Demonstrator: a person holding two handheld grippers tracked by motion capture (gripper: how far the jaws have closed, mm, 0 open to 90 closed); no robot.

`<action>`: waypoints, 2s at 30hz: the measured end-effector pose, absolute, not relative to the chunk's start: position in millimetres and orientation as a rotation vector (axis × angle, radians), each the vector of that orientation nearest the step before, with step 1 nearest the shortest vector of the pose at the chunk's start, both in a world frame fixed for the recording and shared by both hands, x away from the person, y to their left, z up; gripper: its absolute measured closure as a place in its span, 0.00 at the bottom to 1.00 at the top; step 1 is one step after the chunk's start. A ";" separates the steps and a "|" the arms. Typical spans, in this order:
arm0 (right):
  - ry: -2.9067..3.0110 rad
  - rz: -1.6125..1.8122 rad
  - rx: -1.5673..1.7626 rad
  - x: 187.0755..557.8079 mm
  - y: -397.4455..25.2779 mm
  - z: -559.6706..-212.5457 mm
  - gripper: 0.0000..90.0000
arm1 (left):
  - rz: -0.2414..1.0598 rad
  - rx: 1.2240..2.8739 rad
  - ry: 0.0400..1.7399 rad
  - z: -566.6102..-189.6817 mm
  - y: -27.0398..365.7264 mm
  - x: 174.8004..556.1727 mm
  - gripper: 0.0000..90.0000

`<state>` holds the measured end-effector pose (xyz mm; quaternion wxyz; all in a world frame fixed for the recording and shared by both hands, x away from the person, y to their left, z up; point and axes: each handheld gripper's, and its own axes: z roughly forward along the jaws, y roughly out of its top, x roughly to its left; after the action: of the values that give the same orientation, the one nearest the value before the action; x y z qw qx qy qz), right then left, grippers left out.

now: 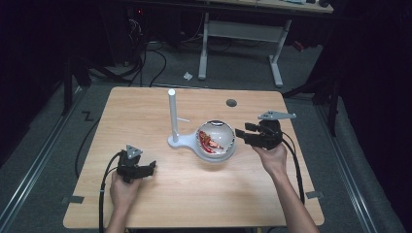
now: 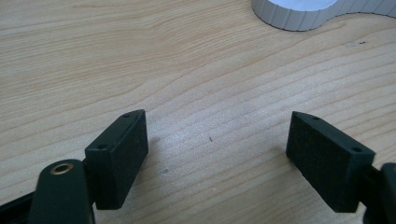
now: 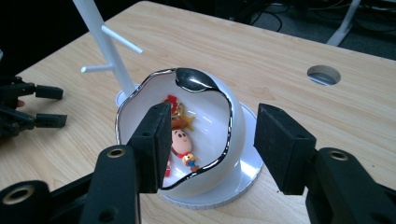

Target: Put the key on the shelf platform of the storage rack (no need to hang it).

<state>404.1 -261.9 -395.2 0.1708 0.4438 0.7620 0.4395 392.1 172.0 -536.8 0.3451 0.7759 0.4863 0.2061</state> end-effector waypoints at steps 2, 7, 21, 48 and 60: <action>2.150 1.248 1.275 399.9 -266.4 -396.6 0.52 | 0.535 2.015 1.262 -536.8 172.0 392.1 0.24; 2.128 1.253 1.287 391.9 -277.3 -395.5 0.52 | 0.535 2.014 1.262 -536.8 172.0 392.1 0.24; 2.066 1.275 1.345 373.8 -307.7 -400.3 0.52 | 0.536 2.014 1.262 -536.8 172.0 392.2 0.24; 2.023 1.278 1.419 343.5 -336.7 -422.8 0.53 | 0.536 2.013 1.265 -536.8 172.0 392.3 0.24; 2.041 1.298 1.452 339.3 -334.1 -445.1 0.53 | 0.536 2.014 1.265 -536.8 172.0 392.4 0.24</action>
<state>339.3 -334.1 -445.1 0.1593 0.5081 0.7142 0.4543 392.4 172.0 -536.8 0.3449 0.7755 0.4870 0.2063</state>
